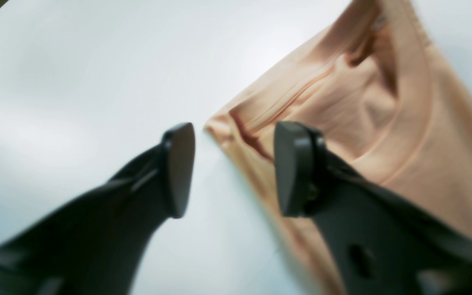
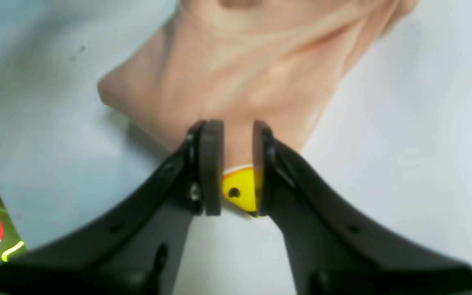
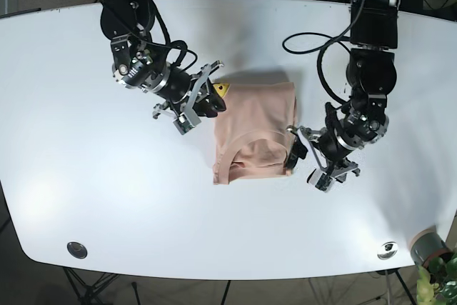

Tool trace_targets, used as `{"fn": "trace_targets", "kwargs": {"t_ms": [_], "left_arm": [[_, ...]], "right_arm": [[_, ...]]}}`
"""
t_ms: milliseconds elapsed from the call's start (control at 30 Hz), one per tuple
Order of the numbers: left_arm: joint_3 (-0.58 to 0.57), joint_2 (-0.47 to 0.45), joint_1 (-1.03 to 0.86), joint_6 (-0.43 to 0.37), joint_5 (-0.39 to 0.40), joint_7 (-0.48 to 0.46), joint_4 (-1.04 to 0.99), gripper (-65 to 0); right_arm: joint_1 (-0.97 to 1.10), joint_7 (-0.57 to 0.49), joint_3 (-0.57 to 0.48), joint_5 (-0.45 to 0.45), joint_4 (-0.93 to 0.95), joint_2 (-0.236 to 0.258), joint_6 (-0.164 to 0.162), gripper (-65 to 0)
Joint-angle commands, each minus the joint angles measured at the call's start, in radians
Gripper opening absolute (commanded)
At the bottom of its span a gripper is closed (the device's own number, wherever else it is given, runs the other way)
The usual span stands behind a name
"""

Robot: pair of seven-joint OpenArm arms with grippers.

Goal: Fold the T-shirt properly
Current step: 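Rotate the bundle with both grippers and push it toward the table edge, then slide the bundle with the left gripper to the table edge and release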

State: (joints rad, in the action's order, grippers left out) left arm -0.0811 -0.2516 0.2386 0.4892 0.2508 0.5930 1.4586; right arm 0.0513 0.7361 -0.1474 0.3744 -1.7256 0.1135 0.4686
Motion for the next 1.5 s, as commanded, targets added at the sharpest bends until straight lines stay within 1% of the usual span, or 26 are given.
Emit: {"fn": "trace_targets", "kwargs": {"t_ms": [0,67,100,200,267,433,500,533,633,767,933,1033,1100,1167,1267,1300,1400,1467], "left_arm": [[0.002,0.039,-0.002,-0.074,0.014,-0.029,0.087,-22.6],[0.002,0.062,-0.025,-0.133,0.014,-0.029,0.129,-17.8],[0.001,0.073,-0.028,-0.156,0.014,-0.029,0.143,-16.4],[-0.044,0.113,-0.029,-0.223,0.012,-0.031,0.153,-16.1],[-0.078,0.123,-0.034,-0.274,0.005,-0.052,0.156,-16.0],[-0.254,0.125,-0.057,-0.416,-0.095,-0.195,0.106,-15.8],[-0.314,0.125,-0.069,-0.458,-0.133,-0.262,0.077,-15.6],[-0.343,0.125,-0.071,-0.478,-0.158,-0.298,0.06,-14.2],[-0.368,0.125,-0.098,-0.515,-0.184,-0.354,0.0,-10.6],[-0.372,0.122,-0.109,-0.521,-0.186,-0.414,-0.111,-9.7],[-0.366,0.107,-0.114,-0.501,-0.179,-0.428,-0.289,-9.6],[-0.332,0.051,-0.118,-0.421,-0.178,-0.428,-0.359,-10.1],[-0.288,0.015,-0.13,-0.363,-0.178,-0.428,-0.361,-10.1],[-0.211,-0.041,-0.167,-0.301,-0.178,-0.427,-0.359,-10.1],[-0.105,-0.105,-0.189,-0.209,-0.178,-0.425,-0.365,-10.1],[-0.07,-0.131,-0.19,-0.177,-0.179,-0.416,-0.37,-10.1],[0.011,-0.216,-0.199,-0.096,-0.179,-0.348,-0.393,-10.3],[0.051,-0.262,-0.199,-0.053,-0.179,-0.333,-0.41,-10.3]], "right_arm": [[-0.012,-0.02,0.009,0.01,-0.034,0.027,-0.001,-54.1],[0.002,-0.022,0.009,0.008,-0.041,0.041,-0.005,-54.1],[0.002,-0.023,0.013,0.008,-0.041,0.044,-0.005,-54.1],[0.006,-0.022,0.064,0.008,-0.037,0.042,-0.001,-54.1],[0.023,-0.02,0.09,0.01,-0.04,0.042,0.0,-54.1],[0.048,-0.02,0.162,0.01,-0.041,0.042,0.0,-54.1],[0.049,-0.02,0.18,0.01,-0.04,0.042,0.0,-54.1],[0.052,-0.02,0.185,0.01,-0.041,0.042,0.0,-54.1],[0.063,-0.02,0.199,0.01,-0.041,0.044,0.0,-54.1],[0.068,-0.02,0.222,0.01,-0.043,0.042,0.0,-54.1],[0.068,-0.02,0.223,0.01,-0.043,0.042,0.0,-54.1],[0.061,-0.02,0.223,0.01,-0.043,0.041,0.0,-54.1],[0.061,-0.02,0.222,0.01,-0.043,0.027,0.0,-54.1],[0.06,-0.022,0.223,0.01,-0.043,0.01,0.0,-54.1],[0.052,-0.022,0.223,0.01,-0.044,0.001,0.0,-54.1],[0.051,-0.022,0.223,0.01,-0.052,0.001,0.0,-54.1],[0.055,-0.022,0.222,0.01,-0.073,-0.001,0.0,-54.1],[0.055,-0.022,0.22,0.01,-0.087,-0.001,0.0,-54.1]]}}
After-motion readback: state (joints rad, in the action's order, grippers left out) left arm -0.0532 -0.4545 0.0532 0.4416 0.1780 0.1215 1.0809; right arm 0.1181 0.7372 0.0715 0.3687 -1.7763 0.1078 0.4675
